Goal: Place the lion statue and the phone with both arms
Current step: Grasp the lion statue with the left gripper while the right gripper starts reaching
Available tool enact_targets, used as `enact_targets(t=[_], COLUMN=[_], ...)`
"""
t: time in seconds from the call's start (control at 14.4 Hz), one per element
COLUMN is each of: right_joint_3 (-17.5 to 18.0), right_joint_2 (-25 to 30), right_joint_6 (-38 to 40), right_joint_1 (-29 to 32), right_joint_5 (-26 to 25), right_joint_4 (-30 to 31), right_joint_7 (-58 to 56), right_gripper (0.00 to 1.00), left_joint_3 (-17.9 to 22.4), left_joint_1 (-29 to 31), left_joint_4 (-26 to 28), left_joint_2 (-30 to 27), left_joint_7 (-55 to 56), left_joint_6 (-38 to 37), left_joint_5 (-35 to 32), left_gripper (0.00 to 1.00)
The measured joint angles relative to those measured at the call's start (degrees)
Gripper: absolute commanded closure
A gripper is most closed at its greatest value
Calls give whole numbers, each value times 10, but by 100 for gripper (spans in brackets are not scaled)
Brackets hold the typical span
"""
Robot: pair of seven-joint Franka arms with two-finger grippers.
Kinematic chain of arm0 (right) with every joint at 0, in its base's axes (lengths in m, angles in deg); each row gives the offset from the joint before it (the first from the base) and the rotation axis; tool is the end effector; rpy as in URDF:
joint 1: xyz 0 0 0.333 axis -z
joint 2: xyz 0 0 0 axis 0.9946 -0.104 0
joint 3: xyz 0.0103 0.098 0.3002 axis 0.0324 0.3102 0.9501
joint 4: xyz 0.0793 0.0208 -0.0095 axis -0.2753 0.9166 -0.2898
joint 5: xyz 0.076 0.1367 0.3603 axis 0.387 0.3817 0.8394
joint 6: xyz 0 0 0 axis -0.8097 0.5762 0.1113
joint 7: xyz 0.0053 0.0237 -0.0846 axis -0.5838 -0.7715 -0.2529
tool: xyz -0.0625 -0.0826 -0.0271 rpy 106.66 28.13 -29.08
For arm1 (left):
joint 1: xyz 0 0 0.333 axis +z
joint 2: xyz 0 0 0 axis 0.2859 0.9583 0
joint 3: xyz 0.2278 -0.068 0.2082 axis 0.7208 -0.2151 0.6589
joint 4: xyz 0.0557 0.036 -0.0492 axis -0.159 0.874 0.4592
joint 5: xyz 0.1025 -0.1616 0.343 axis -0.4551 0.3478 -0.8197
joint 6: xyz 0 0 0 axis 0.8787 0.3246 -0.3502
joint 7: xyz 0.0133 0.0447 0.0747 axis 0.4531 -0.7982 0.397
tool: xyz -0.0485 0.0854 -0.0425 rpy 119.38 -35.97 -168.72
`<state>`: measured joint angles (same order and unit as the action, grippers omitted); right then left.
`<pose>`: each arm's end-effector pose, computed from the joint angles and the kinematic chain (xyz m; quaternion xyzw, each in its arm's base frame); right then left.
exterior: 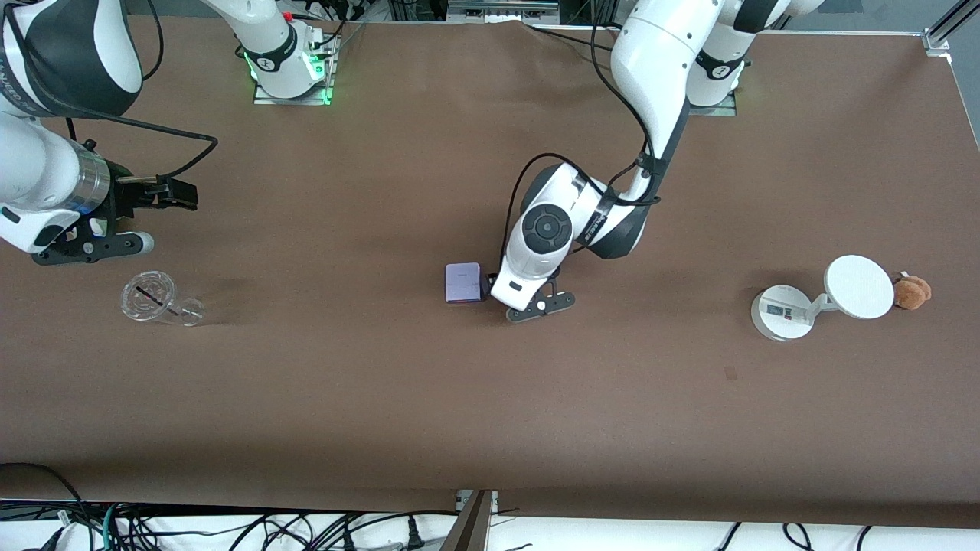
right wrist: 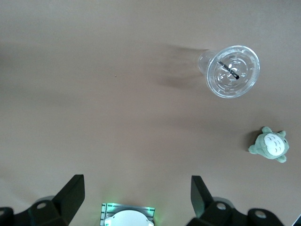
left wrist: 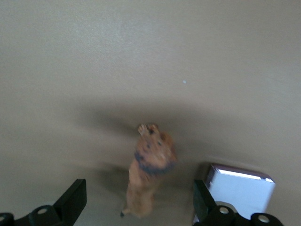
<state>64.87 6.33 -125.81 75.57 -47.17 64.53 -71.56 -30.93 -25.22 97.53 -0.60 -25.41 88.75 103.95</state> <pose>0.5922 0.0484 0.5263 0.9875 0.0788 -0.1322 0.0346 0.5847 -0.4458 0.2153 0.9849 0.1609 -0.0483 0.0407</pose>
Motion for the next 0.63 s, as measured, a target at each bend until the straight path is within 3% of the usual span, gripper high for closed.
enact_targets(t=[0.35, 0.63], right_joint_3=[0, 0], right_joint_2=[-1, -12], right_joint_6=[0, -15], right_joint_1=[0, 0], right_joint_5=[0, 18], right_joint_4=[0, 0], right_joint_7=[0, 12], right_gripper=[0, 0], left_joint_3=[2, 2], left_joint_1=[1, 1], left_joint_4=[-2, -3], left_joint_2=[15, 18], left_joint_7=[0, 0], left_joint_6=[14, 24], left_joint_5=[0, 0], left_gripper=[1, 58])
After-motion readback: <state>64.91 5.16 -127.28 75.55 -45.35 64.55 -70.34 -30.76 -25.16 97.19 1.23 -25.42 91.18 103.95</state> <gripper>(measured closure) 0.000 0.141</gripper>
